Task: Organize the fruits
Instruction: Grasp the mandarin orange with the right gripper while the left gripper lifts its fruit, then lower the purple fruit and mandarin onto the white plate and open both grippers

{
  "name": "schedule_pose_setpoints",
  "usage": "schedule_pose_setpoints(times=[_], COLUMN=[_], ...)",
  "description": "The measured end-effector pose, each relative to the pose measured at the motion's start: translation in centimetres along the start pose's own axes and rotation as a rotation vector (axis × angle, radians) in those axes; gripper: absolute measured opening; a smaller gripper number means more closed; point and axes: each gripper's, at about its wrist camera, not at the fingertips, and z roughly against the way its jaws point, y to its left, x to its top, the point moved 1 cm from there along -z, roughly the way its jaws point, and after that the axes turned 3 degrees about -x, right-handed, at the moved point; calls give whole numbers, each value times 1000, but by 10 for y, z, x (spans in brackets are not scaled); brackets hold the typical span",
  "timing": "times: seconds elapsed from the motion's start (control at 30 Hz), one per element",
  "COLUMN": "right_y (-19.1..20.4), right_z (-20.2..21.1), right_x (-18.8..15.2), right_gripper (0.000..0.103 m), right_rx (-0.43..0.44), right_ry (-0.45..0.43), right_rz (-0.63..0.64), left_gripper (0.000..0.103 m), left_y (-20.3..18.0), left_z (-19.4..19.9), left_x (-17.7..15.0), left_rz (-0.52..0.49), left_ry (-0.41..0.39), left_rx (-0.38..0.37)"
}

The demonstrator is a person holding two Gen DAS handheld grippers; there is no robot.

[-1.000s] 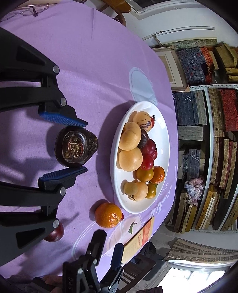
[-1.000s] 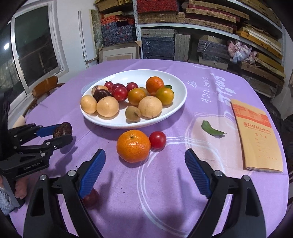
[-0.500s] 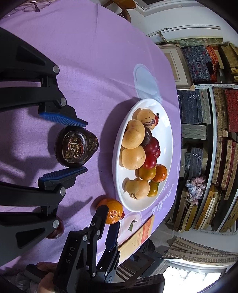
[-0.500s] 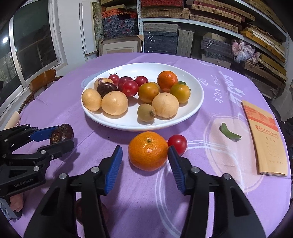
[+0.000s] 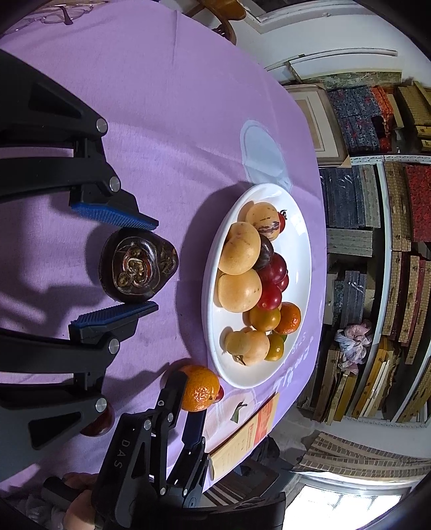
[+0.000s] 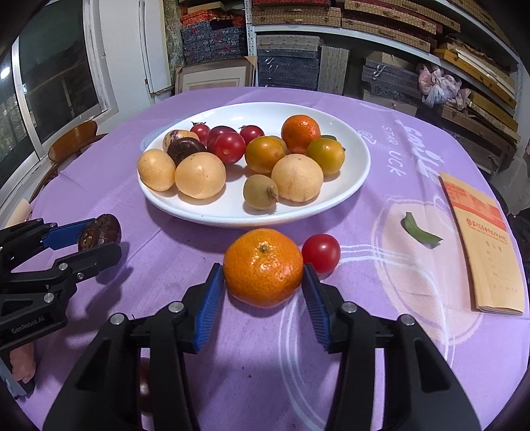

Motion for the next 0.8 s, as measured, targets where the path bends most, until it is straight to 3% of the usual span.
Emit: schedule_pose_setpoints(times=[0.23, 0.47, 0.6, 0.8], right_y=[5, -5, -14, -17], right_z=[16, 50, 61, 35], right_x=[-5, 1, 21, 58], right_gripper=[47, 47, 47, 47], right_rx=[40, 78, 72, 34], right_ry=[-19, -107, -138, -115], right_rz=[4, -47, -69, -50], left_gripper=[44, 44, 44, 44], left_y=[-2, -3, -1, -1], left_z=[4, 9, 12, -13], left_x=[0, 5, 30, 80], left_rz=[-11, -16, -3, 5], left_ry=[-23, -47, -60, -48], left_rx=[23, 40, 21, 5])
